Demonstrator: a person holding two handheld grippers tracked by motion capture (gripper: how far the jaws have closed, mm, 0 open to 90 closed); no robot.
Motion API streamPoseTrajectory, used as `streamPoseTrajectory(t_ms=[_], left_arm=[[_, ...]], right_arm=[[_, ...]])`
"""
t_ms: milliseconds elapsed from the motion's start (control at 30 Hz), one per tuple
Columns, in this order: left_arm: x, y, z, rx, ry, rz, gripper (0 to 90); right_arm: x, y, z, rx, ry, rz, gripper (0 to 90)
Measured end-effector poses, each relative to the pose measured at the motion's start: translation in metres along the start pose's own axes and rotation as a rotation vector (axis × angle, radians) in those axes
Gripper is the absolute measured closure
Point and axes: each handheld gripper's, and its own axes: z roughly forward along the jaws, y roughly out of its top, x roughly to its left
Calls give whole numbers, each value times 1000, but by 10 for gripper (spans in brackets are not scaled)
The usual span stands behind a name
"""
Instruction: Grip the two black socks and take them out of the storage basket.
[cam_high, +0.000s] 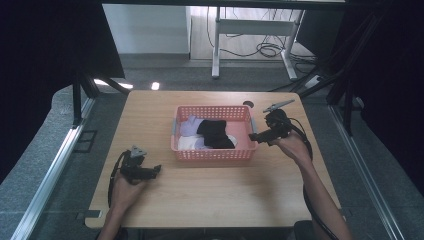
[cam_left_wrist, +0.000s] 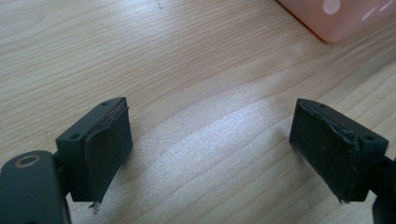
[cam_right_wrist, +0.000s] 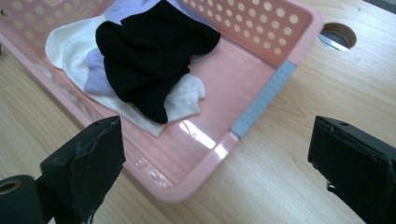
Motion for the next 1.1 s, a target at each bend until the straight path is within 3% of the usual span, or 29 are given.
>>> streamPoseTrajectory(t_ms=[533,1100], left_arm=[[0,0,0,-1,0,0,127],[0,0,0,-1,-2,-2,127]], right_arm=[[18,40,48,83,77,-82,139],[54,68,120,218,141,-195,220]])
